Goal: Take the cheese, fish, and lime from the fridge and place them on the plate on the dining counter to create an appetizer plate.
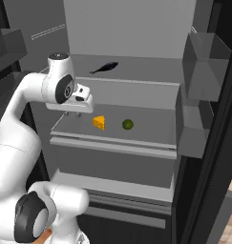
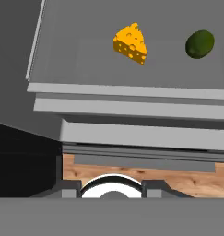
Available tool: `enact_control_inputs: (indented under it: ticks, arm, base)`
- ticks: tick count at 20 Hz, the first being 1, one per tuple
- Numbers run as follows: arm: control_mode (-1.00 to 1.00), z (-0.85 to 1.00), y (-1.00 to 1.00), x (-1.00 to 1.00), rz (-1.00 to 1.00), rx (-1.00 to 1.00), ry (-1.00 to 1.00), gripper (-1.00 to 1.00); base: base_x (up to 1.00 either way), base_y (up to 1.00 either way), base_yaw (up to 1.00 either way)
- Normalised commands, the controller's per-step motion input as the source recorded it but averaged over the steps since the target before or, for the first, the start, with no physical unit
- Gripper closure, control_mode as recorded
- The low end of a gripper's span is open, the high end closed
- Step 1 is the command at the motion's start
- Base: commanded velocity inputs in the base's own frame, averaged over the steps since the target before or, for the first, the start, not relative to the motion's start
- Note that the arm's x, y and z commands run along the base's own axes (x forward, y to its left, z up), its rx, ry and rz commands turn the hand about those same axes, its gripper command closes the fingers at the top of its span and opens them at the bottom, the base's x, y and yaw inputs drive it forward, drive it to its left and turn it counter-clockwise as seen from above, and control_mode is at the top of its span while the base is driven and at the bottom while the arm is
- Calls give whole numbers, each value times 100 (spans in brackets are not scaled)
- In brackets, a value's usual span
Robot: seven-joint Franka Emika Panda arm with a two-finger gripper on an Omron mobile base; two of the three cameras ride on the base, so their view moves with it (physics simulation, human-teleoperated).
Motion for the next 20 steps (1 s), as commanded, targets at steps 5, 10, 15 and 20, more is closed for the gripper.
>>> enact_control_inputs:
  ticks: [5, 10, 15, 20]
  arm:
    - [-100, 0, 2, -6, 0, 0, -15, -100]
    - [-100, 6, -5, -16, 0, 0, -25, -100]
    - [-100, 17, -1, 1, -14, 0, -3, -100]
    - [-100, 50, -1, 1, -16, 1, 0, -100]
  base:
    - [0, 0, 0]
    - [0, 0, 0]
    - [0, 0, 0]
    - [0, 0, 0]
